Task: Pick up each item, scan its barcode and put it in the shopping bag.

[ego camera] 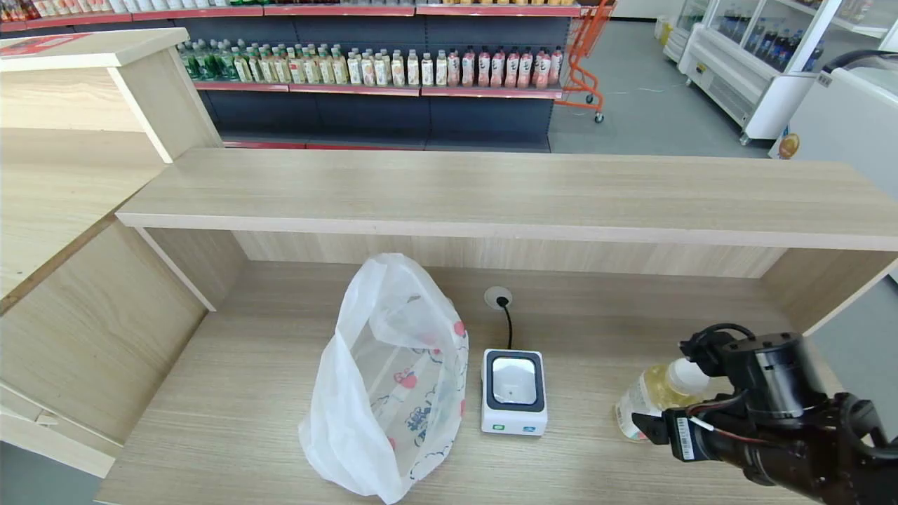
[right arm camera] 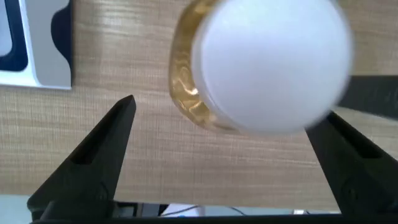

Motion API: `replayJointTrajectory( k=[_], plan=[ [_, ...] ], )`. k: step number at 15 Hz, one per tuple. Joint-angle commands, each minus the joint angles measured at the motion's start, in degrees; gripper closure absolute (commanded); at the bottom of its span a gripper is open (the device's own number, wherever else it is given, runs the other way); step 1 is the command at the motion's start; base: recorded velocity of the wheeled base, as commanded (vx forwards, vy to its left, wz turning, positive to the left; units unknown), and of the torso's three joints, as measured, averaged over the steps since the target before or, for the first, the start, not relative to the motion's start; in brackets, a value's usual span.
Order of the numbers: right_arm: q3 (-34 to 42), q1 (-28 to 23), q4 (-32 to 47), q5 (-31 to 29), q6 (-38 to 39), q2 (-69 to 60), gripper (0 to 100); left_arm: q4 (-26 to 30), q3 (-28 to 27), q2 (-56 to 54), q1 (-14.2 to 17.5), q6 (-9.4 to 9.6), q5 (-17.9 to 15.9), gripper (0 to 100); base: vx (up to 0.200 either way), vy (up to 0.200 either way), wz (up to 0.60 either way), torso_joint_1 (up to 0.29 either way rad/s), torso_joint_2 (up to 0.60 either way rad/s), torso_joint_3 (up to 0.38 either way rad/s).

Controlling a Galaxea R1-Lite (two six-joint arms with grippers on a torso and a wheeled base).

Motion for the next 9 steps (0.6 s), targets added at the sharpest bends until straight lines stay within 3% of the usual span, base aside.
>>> replayJointTrajectory(
  k=[1,9],
  plan=[
    [0.0,3.8,-7.7,-4.0,-0.1,9.6,0,0.0,0.0,0.0,0.0,-0.01,0.0,0,0.000,0.000,0.00,0.000,0.00,0.000],
    [-0.3,5.0,-20.8,-7.7,-0.8,17.4,0,0.0,0.0,0.0,0.0,-0.01,0.0,0,0.000,0.000,0.00,0.000,0.00,0.000]
  ],
)
